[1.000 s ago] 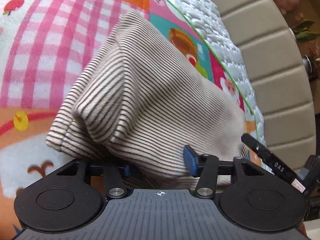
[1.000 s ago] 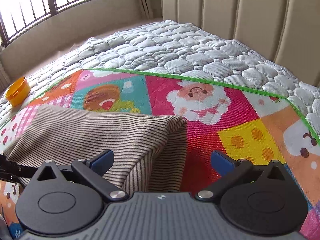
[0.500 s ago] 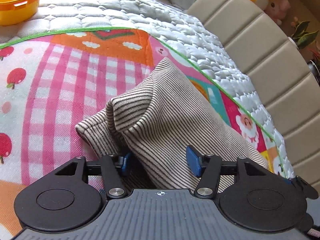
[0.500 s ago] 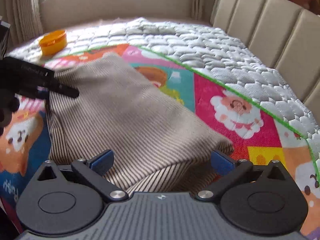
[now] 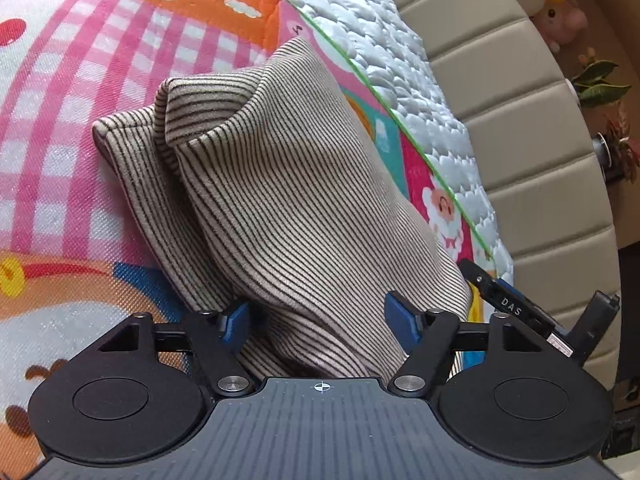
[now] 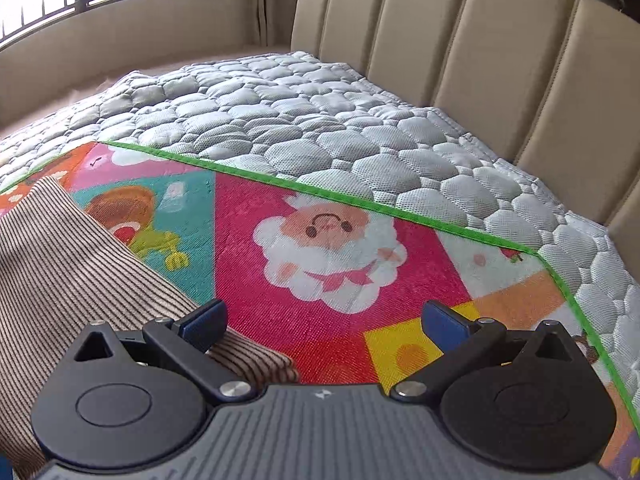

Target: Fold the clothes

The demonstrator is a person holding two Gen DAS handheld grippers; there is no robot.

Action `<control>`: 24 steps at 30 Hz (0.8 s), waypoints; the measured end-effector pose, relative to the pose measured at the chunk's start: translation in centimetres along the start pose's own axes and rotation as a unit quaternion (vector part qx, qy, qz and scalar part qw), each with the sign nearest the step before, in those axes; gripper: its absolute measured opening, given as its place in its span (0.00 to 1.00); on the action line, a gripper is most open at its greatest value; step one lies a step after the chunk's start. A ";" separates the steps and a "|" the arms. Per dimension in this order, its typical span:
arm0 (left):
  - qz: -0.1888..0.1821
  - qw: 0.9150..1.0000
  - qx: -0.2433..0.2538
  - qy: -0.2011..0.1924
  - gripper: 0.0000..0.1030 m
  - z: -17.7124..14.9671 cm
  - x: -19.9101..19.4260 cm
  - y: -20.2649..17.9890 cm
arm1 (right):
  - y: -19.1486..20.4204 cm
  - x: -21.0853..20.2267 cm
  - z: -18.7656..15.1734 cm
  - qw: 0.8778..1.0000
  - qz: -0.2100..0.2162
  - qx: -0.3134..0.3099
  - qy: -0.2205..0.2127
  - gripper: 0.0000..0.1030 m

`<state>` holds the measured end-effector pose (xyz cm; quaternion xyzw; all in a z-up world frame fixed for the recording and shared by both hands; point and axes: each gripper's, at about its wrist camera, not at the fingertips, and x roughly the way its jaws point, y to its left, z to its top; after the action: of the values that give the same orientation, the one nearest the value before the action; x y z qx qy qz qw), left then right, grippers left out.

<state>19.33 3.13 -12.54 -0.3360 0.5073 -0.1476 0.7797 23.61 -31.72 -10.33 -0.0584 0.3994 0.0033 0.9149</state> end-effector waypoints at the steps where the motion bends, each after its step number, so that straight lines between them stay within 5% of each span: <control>1: 0.002 1.000 0.002 0.000 0.62 0.3 0.2 0.1 | 0.5 0.5 -0.2 1.000 -0.001 -0.018 0.006 1.00; 4: 0.004 1.000 0.005 0.002 0.54 1.1 0.7 0.5 | 1.8 1.1 -1.0 0.997 0.001 -0.078 0.017 1.00; 10: 0.014 0.998 0.053 -0.017 0.54 3.1 1.3 -0.3 | 1.9 -0.7 -2.5 0.996 0.027 -0.065 0.057 1.00; 14: 0.019 0.997 0.059 -0.042 0.55 5.1 2.1 -0.4 | 4.4 -4.1 -4.5 0.986 0.090 -0.115 0.076 1.00; 17: 0.027 0.996 0.058 -0.060 0.54 6.0 1.8 -0.2 | 6.1 -6.8 -5.6 0.973 0.157 -0.155 0.068 1.00; 19: 0.041 0.995 0.065 -0.064 0.58 5.8 1.1 -0.4 | 6.6 -8.4 -5.5 0.972 0.164 -0.168 0.031 1.00; 24: 0.084 0.985 0.138 -0.066 0.69 4.4 -0.1 -2.2 | 5.2 -9.6 -2.6 0.985 0.159 -0.065 -0.019 1.00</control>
<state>23.50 3.22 -9.82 -0.1906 0.4555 -0.1274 0.8602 14.90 -26.47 -5.60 -0.0540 0.3846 0.1756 0.9046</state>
